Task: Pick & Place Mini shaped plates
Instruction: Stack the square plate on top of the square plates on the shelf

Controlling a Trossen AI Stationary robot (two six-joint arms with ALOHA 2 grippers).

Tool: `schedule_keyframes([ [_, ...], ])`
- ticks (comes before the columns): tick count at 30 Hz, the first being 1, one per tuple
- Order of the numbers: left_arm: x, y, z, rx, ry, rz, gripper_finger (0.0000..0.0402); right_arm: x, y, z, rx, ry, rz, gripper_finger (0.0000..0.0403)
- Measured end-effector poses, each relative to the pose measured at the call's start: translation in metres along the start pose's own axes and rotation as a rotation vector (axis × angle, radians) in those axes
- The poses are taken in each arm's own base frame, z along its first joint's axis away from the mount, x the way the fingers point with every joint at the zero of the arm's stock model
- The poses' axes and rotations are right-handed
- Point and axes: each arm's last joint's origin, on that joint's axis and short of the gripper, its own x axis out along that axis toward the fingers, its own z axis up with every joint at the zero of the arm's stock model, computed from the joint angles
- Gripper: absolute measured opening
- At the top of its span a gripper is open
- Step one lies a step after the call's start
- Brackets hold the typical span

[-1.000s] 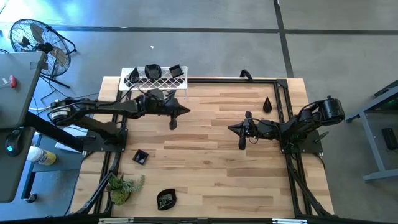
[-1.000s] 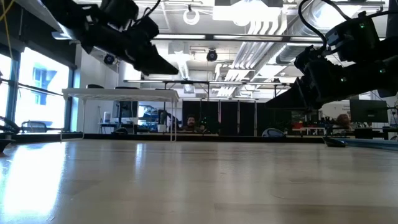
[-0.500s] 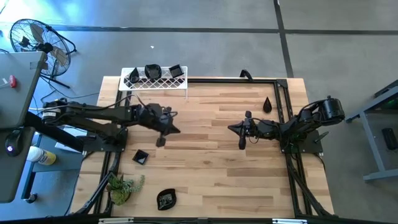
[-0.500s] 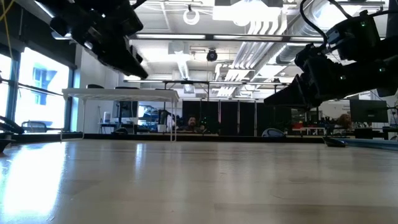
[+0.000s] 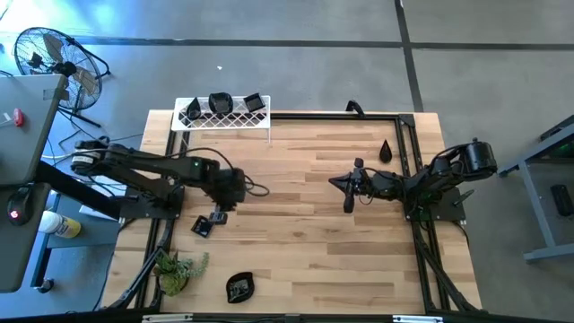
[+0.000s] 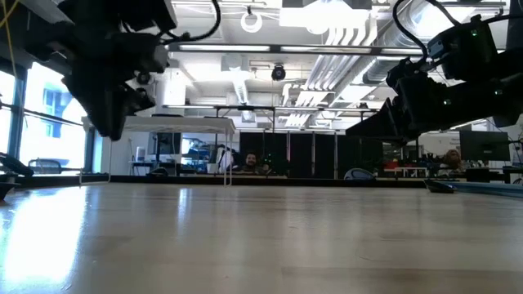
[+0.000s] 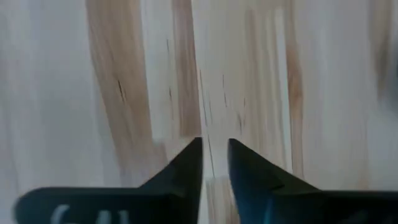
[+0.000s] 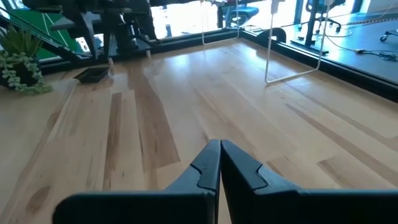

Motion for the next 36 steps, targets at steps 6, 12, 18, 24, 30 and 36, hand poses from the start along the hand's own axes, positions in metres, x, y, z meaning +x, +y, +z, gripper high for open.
schedule_keyframes([
  [6,0.023,-0.005,-0.006,-0.043,0.261,-0.038,0.0128,0.001,-0.004,0.001,0.004,-0.003,-0.018,0.0007],
  [12,0.047,-0.014,-0.015,-0.019,0.459,-0.057,0.0133,0.001,-0.004,0.001,0.004,0.0,-0.012,0.0007],
  [18,0.056,-0.02,-0.021,0.079,0.561,0.03,0.0133,0.001,-0.004,0.0,0.003,0.007,-0.013,0.0007],
  [24,0.057,-0.022,-0.021,0.102,0.562,-0.038,0.0133,0.001,-0.004,0.0,0.002,0.008,-0.013,0.0007],
  [30,0.056,-0.022,-0.024,0.128,0.579,-0.059,0.0133,0.001,-0.004,0.0,0.001,0.008,-0.013,0.0007],
  [36,0.056,-0.023,-0.024,0.144,0.577,-0.097,0.0109,0.001,-0.004,0.0,-0.014,0.008,-0.013,0.0007],
])
